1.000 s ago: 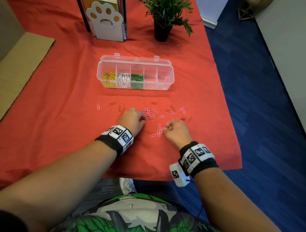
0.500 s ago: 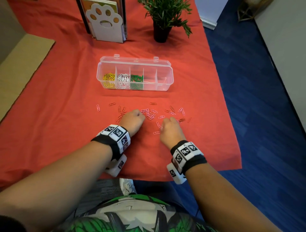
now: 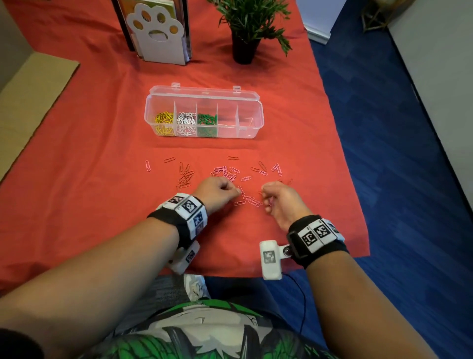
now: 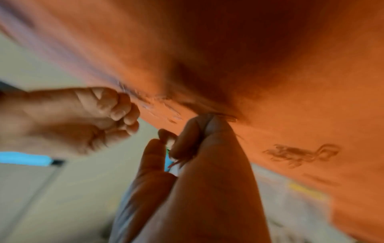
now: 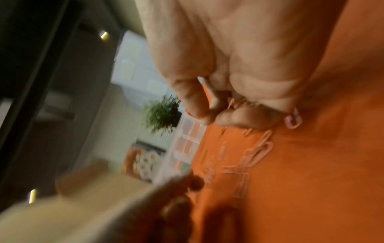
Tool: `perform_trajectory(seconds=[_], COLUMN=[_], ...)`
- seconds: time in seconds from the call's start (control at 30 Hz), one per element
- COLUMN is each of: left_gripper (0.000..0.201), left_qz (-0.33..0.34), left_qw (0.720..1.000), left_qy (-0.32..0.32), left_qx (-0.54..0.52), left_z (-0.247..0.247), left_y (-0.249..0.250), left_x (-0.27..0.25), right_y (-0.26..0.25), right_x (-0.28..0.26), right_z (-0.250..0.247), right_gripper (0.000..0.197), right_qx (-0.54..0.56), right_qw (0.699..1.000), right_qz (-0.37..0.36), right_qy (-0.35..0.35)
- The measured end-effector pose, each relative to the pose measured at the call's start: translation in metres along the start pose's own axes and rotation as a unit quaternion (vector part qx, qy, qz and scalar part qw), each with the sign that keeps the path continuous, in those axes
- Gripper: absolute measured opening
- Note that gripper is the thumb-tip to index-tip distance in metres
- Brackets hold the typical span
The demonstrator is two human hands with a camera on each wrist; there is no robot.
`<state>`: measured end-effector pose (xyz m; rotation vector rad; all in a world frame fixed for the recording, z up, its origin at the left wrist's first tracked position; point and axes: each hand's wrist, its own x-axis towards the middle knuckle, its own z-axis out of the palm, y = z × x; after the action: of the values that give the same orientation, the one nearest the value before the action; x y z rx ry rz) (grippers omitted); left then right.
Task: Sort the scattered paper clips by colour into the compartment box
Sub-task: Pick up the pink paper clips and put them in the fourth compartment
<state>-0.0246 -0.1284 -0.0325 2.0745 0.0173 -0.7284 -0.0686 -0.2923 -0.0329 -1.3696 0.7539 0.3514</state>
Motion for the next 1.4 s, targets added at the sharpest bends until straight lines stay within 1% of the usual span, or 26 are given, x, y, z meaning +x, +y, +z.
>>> perform_trajectory(seconds=[0.03, 0.07, 0.1, 0.17, 0.23, 0.3, 0.37, 0.43, 0.53, 0.57, 0.6, 0.63, 0.67, 0.7, 0.77, 0.83, 0.9, 0.93, 0.97, 1.0, 1.03, 1.07, 1.1, 1.17, 1.23, 1.4], left_gripper=[0.014, 0.016, 0.018, 0.022, 0.023, 0.021, 0.021, 0.02, 0.015, 0.014, 0.012, 0.009, 0.007, 0.004, 0.008, 0.015, 0.017, 0.022, 0.026, 0.028, 0.027, 0.022, 0.015, 0.017, 0.024, 0.019], left_qz=[0.048, 0.088, 0.119, 0.158, 0.178, 0.191, 0.186, 0.176, 0.093, 0.034, -0.026, -0.075, -0.103, -0.109, -0.092, -0.082, -0.104, -0.12, -0.127, -0.116, -0.081, -0.027, 0.034, 0.127, 0.19, 0.213], left_qw=[0.996, 0.985, 0.97, 0.944, 0.928, 0.916, 0.915, 0.927, 0.976, 0.995, 0.996, 0.972, 0.935, 0.901, 0.86, 0.845, 0.85, 0.864, 0.891, 0.926, 0.963, 0.988, 0.998, 0.982, 0.951, 0.911], left_qy=[0.009, 0.014, 0.017, 0.016, 0.012, 0.003, -0.007, -0.007, -0.021, -0.039, -0.063, -0.089, -0.114, -0.139, -0.183, -0.194, -0.175, -0.152, -0.119, -0.08, -0.04, -0.006, 0.016, 0.03, 0.032, 0.025], left_qx=[0.076, 0.146, 0.21, 0.289, 0.328, 0.352, 0.357, 0.333, 0.196, 0.079, -0.065, -0.203, -0.32, -0.396, -0.468, -0.491, -0.486, -0.464, -0.419, -0.349, -0.255, -0.15, -0.048, 0.133, 0.242, 0.351], left_z=[0.004, 0.007, 0.011, 0.016, 0.02, 0.023, 0.024, 0.024, 0.016, 0.012, 0.009, 0.005, 0.0, -0.006, -0.015, -0.021, -0.02, -0.017, -0.011, -0.006, -0.001, 0.003, 0.007, 0.01, 0.011, 0.013], left_y=[-0.002, -0.006, -0.009, -0.013, -0.015, -0.016, -0.015, -0.015, -0.008, -0.005, -0.001, 0.001, 0.003, 0.005, 0.006, 0.008, 0.011, 0.012, 0.013, 0.013, 0.011, 0.008, 0.005, 0.0, -0.007, -0.015], left_x=[0.0, 0.002, 0.003, 0.007, 0.009, 0.01, 0.009, 0.009, 0.009, 0.009, 0.007, 0.005, 0.002, 0.0, -0.002, -0.001, 0.003, 0.005, 0.008, 0.011, 0.014, 0.017, 0.019, 0.019, 0.022, 0.023], right_y=[0.003, 0.006, 0.01, 0.02, 0.028, 0.03, 0.028, 0.025, 0.022, 0.02, 0.018, 0.016, 0.014, 0.011, 0.006, 0.001, -0.005, -0.007, -0.007, -0.007, -0.005, -0.002, 0.002, 0.013, 0.023, 0.029], right_x=[0.003, 0.005, 0.006, 0.005, 0.002, 0.0, -0.002, -0.002, 0.003, 0.006, 0.008, 0.008, 0.009, 0.01, 0.01, 0.006, 0.001, 0.0, 0.001, 0.003, 0.006, 0.009, 0.011, 0.011, 0.01, 0.002], right_z=[0.001, 0.001, 0.002, 0.004, 0.007, 0.011, 0.015, 0.015, 0.011, 0.009, 0.006, 0.004, 0.002, 0.002, 0.003, 0.003, 0.002, 0.002, 0.002, 0.004, 0.005, 0.007, 0.009, 0.012, 0.013, 0.017], right_gripper=[0.018, 0.016, 0.013, 0.012, 0.022, 0.025, 0.027, 0.029, 0.026, 0.021, 0.015, 0.012, 0.012, 0.016, 0.024, 0.026, 0.022, 0.02, 0.019, 0.019, 0.02, 0.021, 0.018, 0.007, 0.017, 0.015], right_qx=[-0.128, -0.262, -0.372, -0.499, -0.568, -0.612, -0.643, -0.653, -0.636, -0.615, -0.578, -0.53, -0.476, -0.425, -0.305, -0.136, 0.051, 0.097, 0.091, 0.02, -0.107, -0.254, -0.375, -0.493, -0.554, -0.632], right_qw=[0.991, 0.961, 0.92, 0.847, 0.793, 0.756, 0.73, 0.724, 0.74, 0.76, 0.792, 0.83, 0.866, 0.895, 0.947, 0.989, 0.998, 0.994, 0.995, 0.999, 0.994, 0.964, 0.919, 0.85, 0.798, 0.722], right_qz=[-0.035, -0.077, -0.114, -0.171, -0.205, -0.22, -0.218, -0.213, -0.216, -0.209, -0.195, -0.172, -0.15, -0.132, -0.098, -0.058, -0.004, 0.014, 0.018, 0.003, -0.031, -0.076, -0.121, -0.184, -0.236, -0.278], right_qy=[0.016, 0.031, 0.043, 0.064, 0.072, 0.076, 0.074, 0.063, 0.032, 0.024, 0.023, 0.025, 0.025, 0.022, -0.001, -0.026, -0.044, -0.046, -0.042, -0.032, -0.019, -0.005, 0.013, 0.03, 0.027, 0.055])
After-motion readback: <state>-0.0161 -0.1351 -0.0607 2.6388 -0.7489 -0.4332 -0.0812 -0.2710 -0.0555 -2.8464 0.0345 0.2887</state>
